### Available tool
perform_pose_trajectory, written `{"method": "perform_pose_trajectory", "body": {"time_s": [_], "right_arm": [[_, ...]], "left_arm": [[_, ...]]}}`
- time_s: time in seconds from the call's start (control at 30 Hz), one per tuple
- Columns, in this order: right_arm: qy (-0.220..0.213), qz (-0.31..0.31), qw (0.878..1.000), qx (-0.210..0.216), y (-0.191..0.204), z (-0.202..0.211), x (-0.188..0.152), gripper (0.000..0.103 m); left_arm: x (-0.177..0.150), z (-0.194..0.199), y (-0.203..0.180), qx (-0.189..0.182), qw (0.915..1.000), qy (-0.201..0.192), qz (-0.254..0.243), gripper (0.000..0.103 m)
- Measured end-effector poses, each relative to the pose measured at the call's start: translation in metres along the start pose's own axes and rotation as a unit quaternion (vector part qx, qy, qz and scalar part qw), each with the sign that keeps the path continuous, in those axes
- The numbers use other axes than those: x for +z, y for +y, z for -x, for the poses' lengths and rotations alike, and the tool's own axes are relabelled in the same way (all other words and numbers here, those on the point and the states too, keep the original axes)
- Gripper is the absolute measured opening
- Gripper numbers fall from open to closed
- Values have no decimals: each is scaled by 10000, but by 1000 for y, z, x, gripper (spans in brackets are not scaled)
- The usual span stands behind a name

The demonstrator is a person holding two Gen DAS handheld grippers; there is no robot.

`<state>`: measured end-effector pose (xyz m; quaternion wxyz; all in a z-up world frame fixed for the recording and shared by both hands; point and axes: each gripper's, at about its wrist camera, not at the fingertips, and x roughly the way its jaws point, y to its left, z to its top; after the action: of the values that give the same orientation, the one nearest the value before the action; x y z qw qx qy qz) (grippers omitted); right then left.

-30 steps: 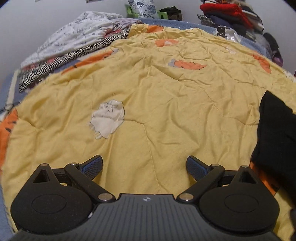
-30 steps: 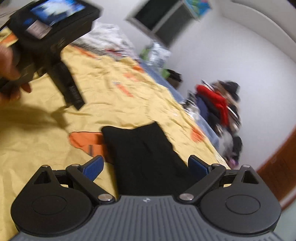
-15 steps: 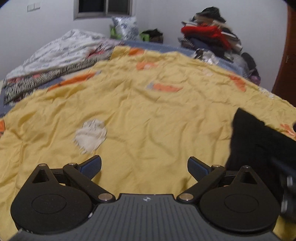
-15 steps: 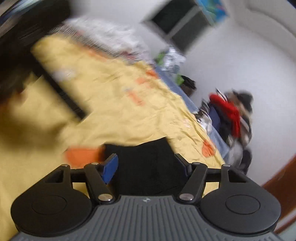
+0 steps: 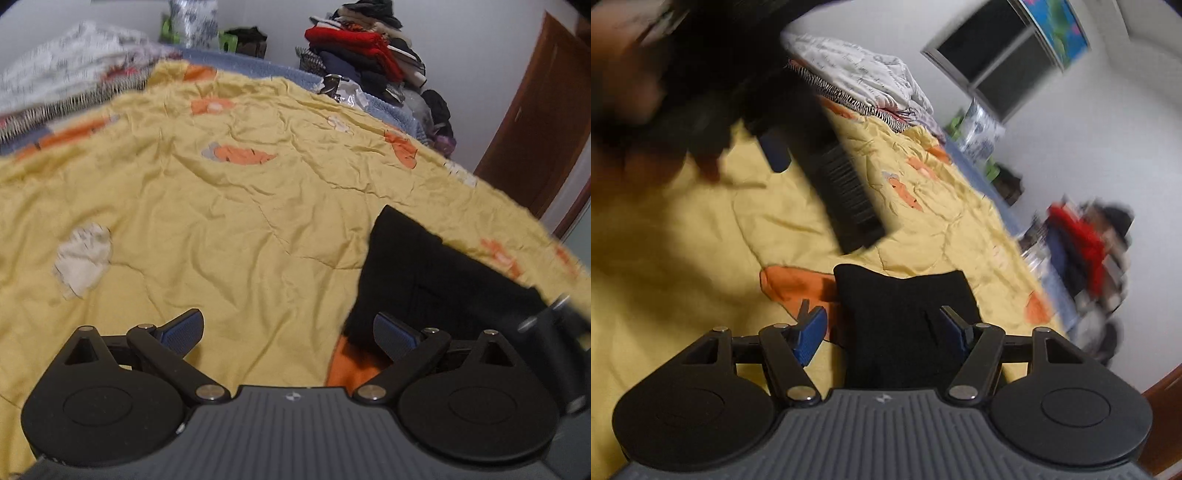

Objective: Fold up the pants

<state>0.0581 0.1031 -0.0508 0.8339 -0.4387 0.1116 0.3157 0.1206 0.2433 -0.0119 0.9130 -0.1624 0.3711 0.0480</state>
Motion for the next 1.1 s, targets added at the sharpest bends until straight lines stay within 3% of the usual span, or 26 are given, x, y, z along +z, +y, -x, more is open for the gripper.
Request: {"method": "perform_pose_trajectory", "body": {"time_s": [0.03, 0.17, 0.3, 0.37, 0.6, 0.73, 0.8, 0.87, 0.93, 1.03, 1.1], "right_arm": [[78, 10, 10000, 0, 2, -7, 1, 33], [295, 21, 9995, -58, 3, -22, 2, 31], [209, -442, 9988, -45, -11, -20, 3, 7], [249, -529, 9983, -67, -21, -26, 1, 7], [350, -318, 9988, 89, -16, -56, 2, 6], [282, -365, 9989, -58, -14, -50, -3, 10], [235, -627, 9973, 317, -22, -32, -5, 12], [30, -1438, 9843, 1025, -47, -8, -12, 12], [-190, -2284, 9648, 1289, -77, 12, -24, 12], [-110, -3138, 9464, 757, -116, 20, -50, 12], [408, -3563, 9318, 560, -136, 5, -70, 12]], "left_arm": [[2, -1, 3, -52, 9999, 60, 130, 98], [5, 0, 2, 6, 9999, 90, 105, 99], [8, -6, -1, -345, 9986, 260, 305, 99], [10, -12, -5, -414, 9978, 320, 401, 98], [12, -17, -14, -73, 9993, 177, 307, 99], [11, -18, -10, 6, 9991, 234, 341, 99], [12, -15, -8, 50, 9992, 171, 356, 99], [16, -11, -11, 97, 9998, 51, 195, 99], [21, -7, -23, 102, 9998, -126, -109, 99], [32, -11, -50, -225, 9981, -126, -563, 99], [40, -23, -76, -539, 9939, 25, -959, 99]]}}
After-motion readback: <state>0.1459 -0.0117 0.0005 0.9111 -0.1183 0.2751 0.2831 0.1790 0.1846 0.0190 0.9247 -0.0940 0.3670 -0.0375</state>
